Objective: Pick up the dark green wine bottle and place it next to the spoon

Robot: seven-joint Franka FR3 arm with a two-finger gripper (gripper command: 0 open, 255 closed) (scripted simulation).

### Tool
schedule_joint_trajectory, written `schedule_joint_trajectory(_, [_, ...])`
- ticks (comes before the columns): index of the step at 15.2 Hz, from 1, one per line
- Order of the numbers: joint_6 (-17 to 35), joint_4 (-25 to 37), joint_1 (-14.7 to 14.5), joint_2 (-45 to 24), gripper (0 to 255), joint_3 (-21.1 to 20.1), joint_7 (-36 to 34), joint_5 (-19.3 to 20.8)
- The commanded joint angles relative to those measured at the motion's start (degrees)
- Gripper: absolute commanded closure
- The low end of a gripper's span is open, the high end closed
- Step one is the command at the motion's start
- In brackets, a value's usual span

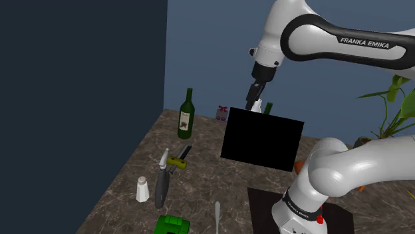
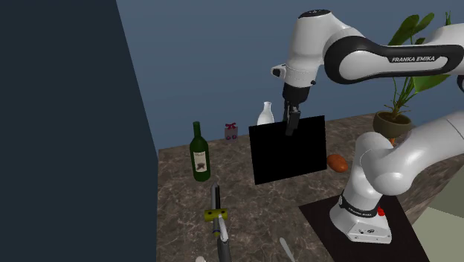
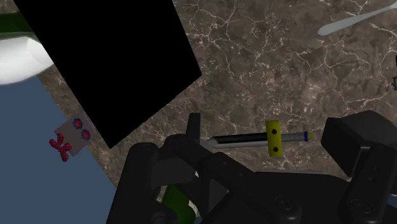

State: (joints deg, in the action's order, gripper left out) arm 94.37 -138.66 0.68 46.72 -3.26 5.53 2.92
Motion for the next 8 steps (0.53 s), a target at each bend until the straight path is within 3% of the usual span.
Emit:
schedule_joint_trajectory(1, [0.0, 0.0, 0.0, 0.0, 0, 0.0, 0.0, 0.0])
schedule_joint_trajectory(8, [9.53, 6.68, 1.58, -15.29, 0, 0.81, -1.06, 0.36])
